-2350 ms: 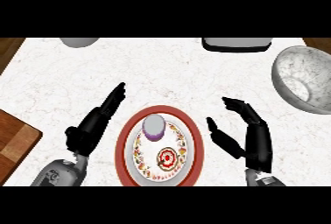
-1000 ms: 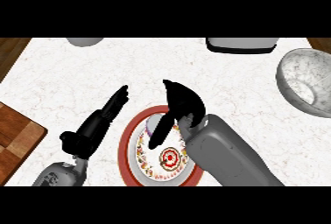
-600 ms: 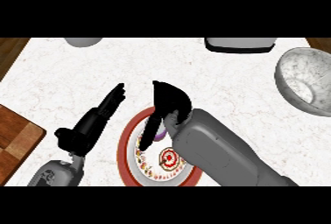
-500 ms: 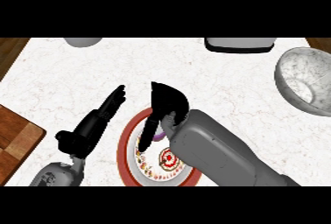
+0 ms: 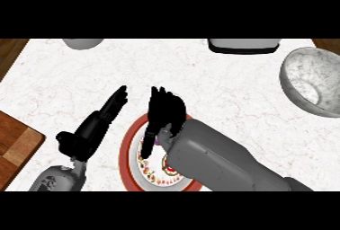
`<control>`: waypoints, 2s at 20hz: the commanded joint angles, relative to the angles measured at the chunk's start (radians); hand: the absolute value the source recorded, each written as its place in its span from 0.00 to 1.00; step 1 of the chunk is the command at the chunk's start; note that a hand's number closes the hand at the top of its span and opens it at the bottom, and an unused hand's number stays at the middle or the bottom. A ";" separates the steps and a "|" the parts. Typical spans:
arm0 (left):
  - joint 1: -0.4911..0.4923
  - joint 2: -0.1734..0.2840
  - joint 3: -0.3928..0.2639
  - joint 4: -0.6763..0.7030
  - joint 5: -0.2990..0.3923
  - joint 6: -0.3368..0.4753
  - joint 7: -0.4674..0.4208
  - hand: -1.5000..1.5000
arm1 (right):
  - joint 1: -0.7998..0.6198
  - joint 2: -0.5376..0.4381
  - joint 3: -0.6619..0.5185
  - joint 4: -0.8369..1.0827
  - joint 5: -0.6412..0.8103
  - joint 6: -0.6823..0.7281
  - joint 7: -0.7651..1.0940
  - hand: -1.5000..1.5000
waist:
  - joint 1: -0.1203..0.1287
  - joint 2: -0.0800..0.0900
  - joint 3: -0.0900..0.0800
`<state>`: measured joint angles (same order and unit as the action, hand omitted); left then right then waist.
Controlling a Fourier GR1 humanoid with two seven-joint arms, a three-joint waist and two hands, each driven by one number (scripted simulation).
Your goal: Pick the can from the plate and place it in the bowl
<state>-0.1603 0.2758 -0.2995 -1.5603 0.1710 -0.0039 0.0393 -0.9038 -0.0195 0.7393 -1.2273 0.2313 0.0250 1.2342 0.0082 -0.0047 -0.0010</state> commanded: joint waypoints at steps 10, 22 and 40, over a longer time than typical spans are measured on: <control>0.017 -0.018 0.007 -0.017 -0.016 -0.007 0.006 0.50 | 0.098 0.018 0.059 0.021 0.108 -0.058 0.207 0.00 | -0.016 -0.002 0.001; 0.036 -0.048 0.006 -0.005 -0.054 -0.019 -0.021 0.50 | 0.144 0.019 0.054 0.092 0.136 -0.101 0.119 0.00 | -0.007 0.003 0.001; 0.009 -0.065 0.088 -0.006 -0.065 -0.044 0.016 0.50 | 0.224 -0.304 0.036 0.035 0.168 0.019 -0.446 1.00 | -0.031 0.003 0.002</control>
<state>-0.1279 0.1949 -0.2559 -1.5730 0.0850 -0.0422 0.0469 -0.7545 -0.1308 0.7756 -1.1107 0.4355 -0.0544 0.9749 -0.0012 -0.0016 0.0002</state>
